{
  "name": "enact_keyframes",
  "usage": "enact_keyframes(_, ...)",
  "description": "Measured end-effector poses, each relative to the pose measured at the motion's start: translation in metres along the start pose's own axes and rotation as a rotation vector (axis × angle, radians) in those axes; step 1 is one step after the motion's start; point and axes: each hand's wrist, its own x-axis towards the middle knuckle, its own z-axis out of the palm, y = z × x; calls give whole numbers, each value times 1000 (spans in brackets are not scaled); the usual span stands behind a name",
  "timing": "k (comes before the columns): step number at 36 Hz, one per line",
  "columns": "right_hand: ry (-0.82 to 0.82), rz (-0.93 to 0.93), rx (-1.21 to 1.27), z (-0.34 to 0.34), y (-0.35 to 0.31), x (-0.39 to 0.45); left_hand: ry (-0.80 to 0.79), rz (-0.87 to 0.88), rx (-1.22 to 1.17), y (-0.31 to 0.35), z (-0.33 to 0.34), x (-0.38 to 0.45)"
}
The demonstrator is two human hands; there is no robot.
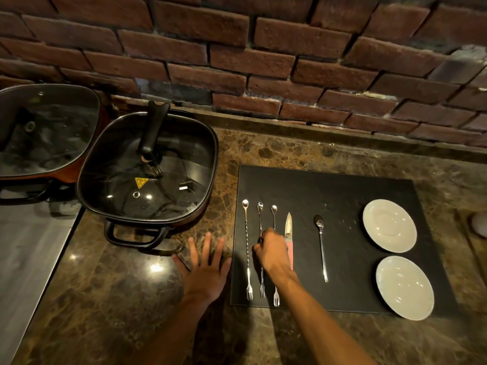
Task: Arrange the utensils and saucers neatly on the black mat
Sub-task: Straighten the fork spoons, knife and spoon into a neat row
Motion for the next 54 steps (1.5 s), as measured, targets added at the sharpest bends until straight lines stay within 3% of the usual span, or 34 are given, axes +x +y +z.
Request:
enact_keyframes(11, 27, -52, -38, -8, -5, -2, 14, 10, -4, 1, -2, -3)
enact_keyframes(23, -76, -73, -60, 25, -27, -31, 14, 2, 12, 4, -5, -6)
enact_keyframes(30, -101, 36, 213, 37, -26, -33, 27, 0, 11, 3, -3, -5)
enact_keyframes(36, -116, 79, 282, 36, -29, -37, 21, 4, 6, 3, -3, -5)
enact_keyframes(54, -165, 80, 185, 30, -34, -31, 13, -9, 0, 3, -2, -3)
